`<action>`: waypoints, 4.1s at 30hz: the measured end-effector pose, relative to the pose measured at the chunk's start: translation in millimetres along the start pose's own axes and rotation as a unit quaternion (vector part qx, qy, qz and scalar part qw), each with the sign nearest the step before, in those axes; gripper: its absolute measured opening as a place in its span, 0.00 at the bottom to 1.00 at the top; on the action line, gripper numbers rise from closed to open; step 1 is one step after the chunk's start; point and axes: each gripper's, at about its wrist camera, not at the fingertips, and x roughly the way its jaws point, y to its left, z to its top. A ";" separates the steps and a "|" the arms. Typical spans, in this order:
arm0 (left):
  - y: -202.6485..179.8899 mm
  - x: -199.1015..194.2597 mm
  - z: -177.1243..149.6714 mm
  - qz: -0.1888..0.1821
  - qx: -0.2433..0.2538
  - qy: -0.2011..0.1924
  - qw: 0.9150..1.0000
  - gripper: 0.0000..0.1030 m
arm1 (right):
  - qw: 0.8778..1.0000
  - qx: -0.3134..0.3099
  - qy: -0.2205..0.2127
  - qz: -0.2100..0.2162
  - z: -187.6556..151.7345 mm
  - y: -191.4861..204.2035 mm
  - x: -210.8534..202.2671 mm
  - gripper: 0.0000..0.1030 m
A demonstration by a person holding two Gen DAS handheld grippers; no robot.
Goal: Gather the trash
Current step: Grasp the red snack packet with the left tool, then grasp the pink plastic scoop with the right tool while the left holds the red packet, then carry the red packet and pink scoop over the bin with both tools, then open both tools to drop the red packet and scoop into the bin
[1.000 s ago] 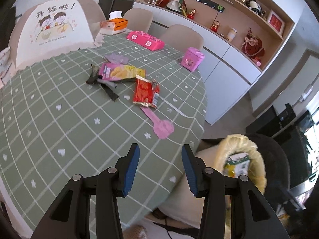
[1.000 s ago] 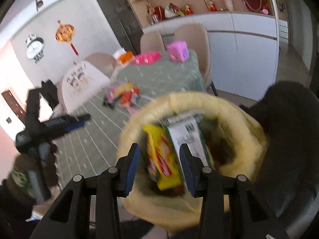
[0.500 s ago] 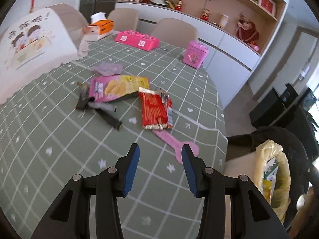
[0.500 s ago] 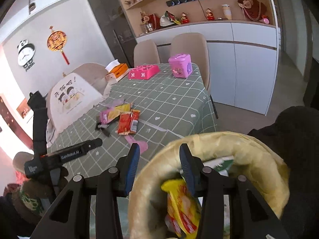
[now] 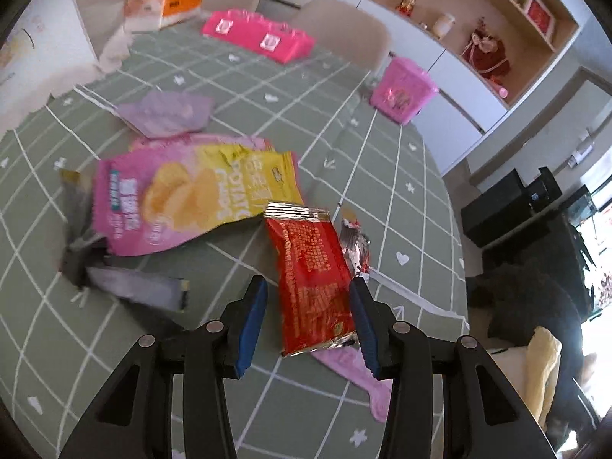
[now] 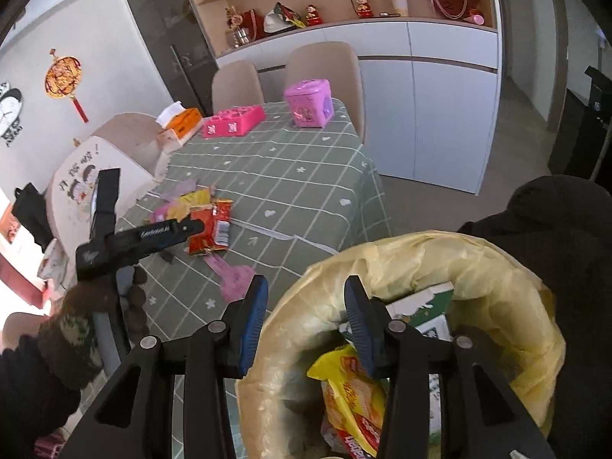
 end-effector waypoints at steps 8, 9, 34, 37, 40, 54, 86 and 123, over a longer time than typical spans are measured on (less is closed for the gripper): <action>1.3 -21.8 -1.4 -0.006 -0.029 0.007 1.000 0.12 | 1.000 -0.013 -0.006 -0.003 3.2 6.8 -7.6 0.38; 3.0 -32.1 -3.6 -0.003 -0.028 0.002 1.000 0.12 | 1.000 -0.018 -0.007 0.002 4.5 11.0 -6.8 0.38; 130.5 -175.1 -59.9 0.054 -0.110 -0.077 0.989 0.12 | 0.996 -0.053 0.069 0.026 -13.8 118.0 134.0 0.42; 135.1 -176.2 -60.5 0.055 -0.109 -0.076 0.990 0.12 | 0.989 -0.049 0.088 0.112 -18.4 126.4 127.4 0.41; 135.9 -176.4 -61.1 0.053 -0.113 -0.076 0.989 0.12 | 0.991 -0.090 0.049 0.091 -23.0 134.2 110.4 0.42; 142.5 -172.8 -71.8 0.048 -0.136 -0.063 0.988 0.12 | 0.993 -0.088 0.072 -0.018 -29.0 113.8 146.0 0.49; -71.1 -320.1 -139.8 0.053 -0.049 -0.226 0.971 0.12 | 0.957 -0.176 -0.117 0.198 38.3 89.5 -114.3 0.41; -209.7 -136.8 -204.5 0.035 -0.023 -0.062 0.997 0.12 | 0.985 -0.088 -0.058 0.135 -2.7 -105.2 -106.6 0.41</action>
